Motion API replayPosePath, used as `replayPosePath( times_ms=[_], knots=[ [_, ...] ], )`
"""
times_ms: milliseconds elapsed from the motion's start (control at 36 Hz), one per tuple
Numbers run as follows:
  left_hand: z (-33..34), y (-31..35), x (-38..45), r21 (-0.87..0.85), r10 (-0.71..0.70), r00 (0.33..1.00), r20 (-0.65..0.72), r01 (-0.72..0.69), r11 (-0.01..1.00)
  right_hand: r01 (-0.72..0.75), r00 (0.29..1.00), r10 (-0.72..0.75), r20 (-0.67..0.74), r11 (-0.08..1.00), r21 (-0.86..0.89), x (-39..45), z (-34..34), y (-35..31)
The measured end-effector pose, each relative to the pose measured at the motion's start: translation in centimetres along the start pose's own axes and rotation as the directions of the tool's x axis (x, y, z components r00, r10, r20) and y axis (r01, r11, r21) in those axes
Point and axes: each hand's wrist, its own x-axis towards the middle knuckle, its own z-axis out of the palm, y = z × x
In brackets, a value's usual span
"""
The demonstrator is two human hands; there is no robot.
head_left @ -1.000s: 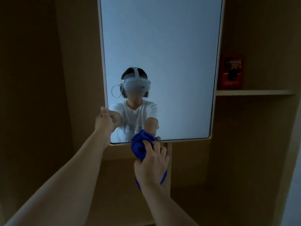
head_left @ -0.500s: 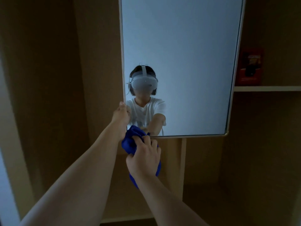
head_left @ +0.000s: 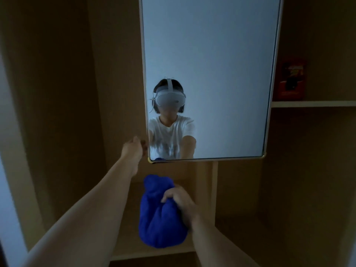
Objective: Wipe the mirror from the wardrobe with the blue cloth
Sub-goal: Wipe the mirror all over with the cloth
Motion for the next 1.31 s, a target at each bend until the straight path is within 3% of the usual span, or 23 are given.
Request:
replayPosePath(
  times_ms=[83, 167, 278, 333, 417, 472, 583, 639, 694, 778, 806, 889, 944, 1028, 1111, 1167, 1222, 1250, 1306],
  knots=[
    [-0.8, -3.0, -1.2, 0.004, -0.187, 0.982, -0.037, 0.187, 0.982, -0.102, 0.993, 0.095, 0.066, 0.988, 0.114, -0.5, -1.5, -0.1],
    [-0.8, -5.3, -3.0, 0.033, -0.387, 0.904, 0.179, 0.388, 0.921, -0.054, 0.996, 0.039, 0.086, 0.980, 0.190, -0.8, -2.7, -0.6],
    [-0.6, -7.5, -6.4, 0.098, -0.402, 0.776, 0.486, 0.408, 0.908, 0.047, 0.988, -0.099, 0.119, 0.925, 0.378, -0.9, -3.6, -0.6],
    [-0.7, -8.2, -7.7, 0.003, -0.410, 0.702, 0.582, 0.502, 0.865, 0.064, 0.977, -0.149, 0.151, 0.885, 0.461, -0.9, -3.8, -0.4],
    [-0.3, -9.0, -9.3, -0.176, -0.368, 0.579, 0.727, 0.676, 0.716, 0.053, 0.973, -0.160, 0.166, 0.857, 0.513, -1.2, -4.2, -0.3],
    [0.2, -9.7, -9.8, -0.232, -0.296, 0.518, 0.802, 0.728, 0.645, 0.061, 0.984, -0.132, 0.117, 0.878, 0.476, -1.7, -4.4, -0.3],
    [1.2, -10.3, -10.0, -0.298, -0.182, 0.500, 0.847, 0.729, 0.616, 0.160, 0.984, -0.131, -0.123, 0.951, 0.266, -2.2, -5.6, -0.5],
    [1.6, -10.0, -10.2, -0.285, -0.170, 0.491, 0.855, 0.718, 0.635, 0.204, 0.954, -0.192, -0.230, 0.978, 0.032, -2.6, -5.8, -0.8],
    [2.1, -9.8, -10.4, -0.258, -0.191, 0.482, 0.855, 0.716, 0.649, 0.202, 0.922, -0.279, -0.268, 0.938, -0.281, -3.2, -5.3, -1.1],
    [2.8, -9.8, -10.1, -0.230, -0.269, 0.504, 0.820, 0.722, 0.653, 0.153, 0.909, -0.351, -0.225, 0.783, -0.603, -3.3, -4.6, -1.5],
    [2.9, -9.8, -10.1, -0.212, -0.311, 0.512, 0.801, 0.728, 0.652, 0.128, 0.935, -0.299, -0.192, 0.788, -0.603, -3.5, -4.5, -1.8],
    [3.1, -9.2, -9.6, -0.197, -0.433, 0.553, 0.712, 0.749, 0.632, 0.007, 1.000, -0.006, 0.004, 0.923, -0.384, -4.3, -4.1, -2.6],
    [3.3, -8.7, -9.4, -0.178, -0.464, 0.606, 0.646, 0.711, 0.680, -0.034, 0.998, 0.051, 0.026, 0.893, -0.449, -4.2, -3.8, -2.7],
    [3.7, -7.7, -9.7, -0.168, -0.412, 0.655, 0.634, 0.637, 0.753, 0.030, 0.996, -0.077, -0.054, 0.806, -0.592, -3.8, -3.3, -2.4],
    [4.0, -6.7, -9.9, -0.119, -0.383, 0.743, 0.548, 0.523, 0.844, 0.202, 0.958, -0.280, -0.069, 0.822, -0.533, -3.1, -3.6, -1.3],
    [4.2, -5.8, -10.0, -0.013, -0.409, 0.785, 0.466, 0.468, 0.884, 0.276, 0.921, -0.353, -0.164, 0.889, -0.365, -2.8, -3.6, -0.3],
    [4.7, -4.9, -10.2, 0.171, -0.350, 0.852, 0.390, 0.307, 0.936, 0.274, 0.915, -0.267, -0.303, 0.962, -0.022, -2.5, -3.1, 0.3],
    [5.0, -4.7, -10.2, 0.283, -0.257, 0.903, 0.346, 0.160, 0.946, 0.262, 0.914, -0.201, -0.353, 0.956, 0.133, -2.3, -2.8, 0.3],
    [5.1, -4.4, -10.2, 0.504, 0.020, 0.967, 0.254, -0.150, 0.851, 0.248, 0.916, -0.106, -0.387, 0.909, 0.336, -1.4, -2.2, 0.0]
  ],
)
